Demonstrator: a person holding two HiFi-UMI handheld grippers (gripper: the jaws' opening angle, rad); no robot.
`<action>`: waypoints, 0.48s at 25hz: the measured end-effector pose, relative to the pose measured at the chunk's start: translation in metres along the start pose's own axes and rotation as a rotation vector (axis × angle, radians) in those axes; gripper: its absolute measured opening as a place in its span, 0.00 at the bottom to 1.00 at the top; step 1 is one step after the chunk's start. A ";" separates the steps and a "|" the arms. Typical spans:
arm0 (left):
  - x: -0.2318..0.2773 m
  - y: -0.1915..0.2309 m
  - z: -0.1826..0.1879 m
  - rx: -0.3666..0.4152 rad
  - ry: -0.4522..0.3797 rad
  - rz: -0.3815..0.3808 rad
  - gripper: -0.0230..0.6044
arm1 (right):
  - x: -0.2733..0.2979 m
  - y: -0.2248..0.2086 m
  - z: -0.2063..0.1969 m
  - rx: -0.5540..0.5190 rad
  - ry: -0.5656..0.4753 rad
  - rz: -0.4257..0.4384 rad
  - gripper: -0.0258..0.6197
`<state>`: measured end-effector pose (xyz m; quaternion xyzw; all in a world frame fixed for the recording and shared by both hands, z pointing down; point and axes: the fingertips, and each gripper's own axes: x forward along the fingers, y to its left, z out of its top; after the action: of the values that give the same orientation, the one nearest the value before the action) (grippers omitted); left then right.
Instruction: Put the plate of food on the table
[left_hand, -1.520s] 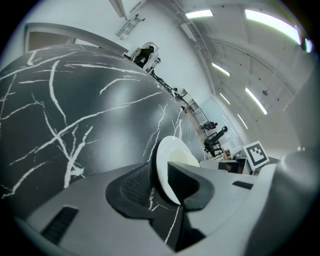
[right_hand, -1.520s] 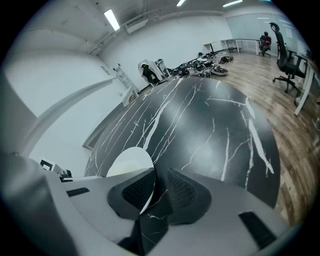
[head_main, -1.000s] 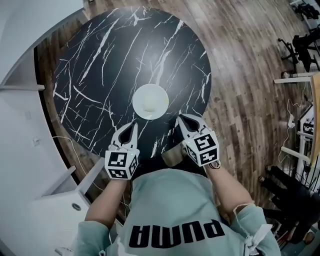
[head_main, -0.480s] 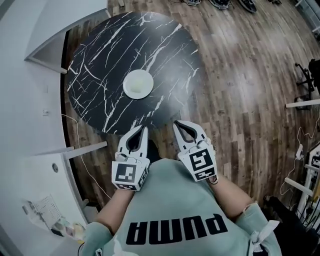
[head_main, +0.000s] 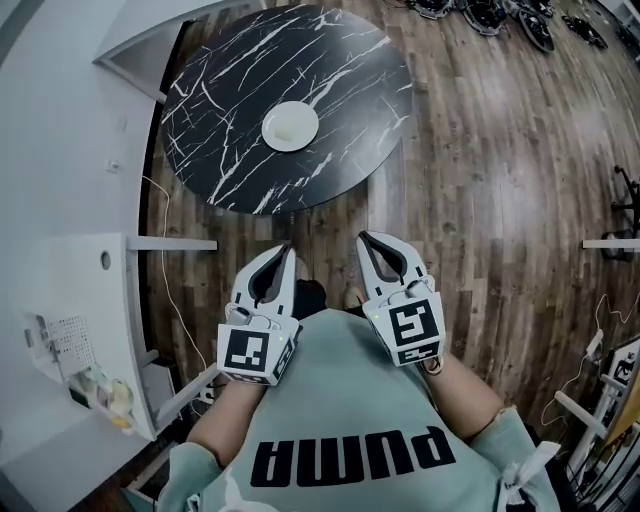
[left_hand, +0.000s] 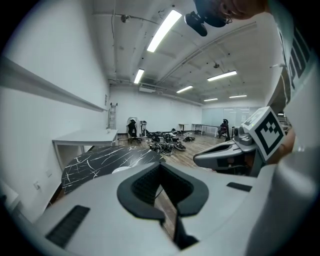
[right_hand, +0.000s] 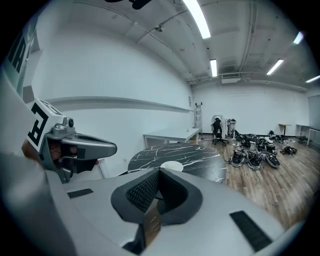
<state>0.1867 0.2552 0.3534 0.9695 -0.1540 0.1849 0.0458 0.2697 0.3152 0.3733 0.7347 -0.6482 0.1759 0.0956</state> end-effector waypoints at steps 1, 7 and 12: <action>-0.006 -0.001 0.000 0.007 0.004 0.009 0.05 | -0.005 0.003 0.002 -0.001 -0.005 0.005 0.05; -0.040 -0.008 0.002 0.023 -0.003 0.043 0.05 | -0.027 0.022 0.007 -0.016 -0.026 0.005 0.05; -0.075 -0.006 -0.010 0.013 -0.011 0.052 0.05 | -0.038 0.050 0.000 -0.013 -0.019 -0.009 0.05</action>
<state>0.1190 0.2839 0.3344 0.9665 -0.1781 0.1819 0.0336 0.2168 0.3430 0.3544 0.7386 -0.6469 0.1640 0.0950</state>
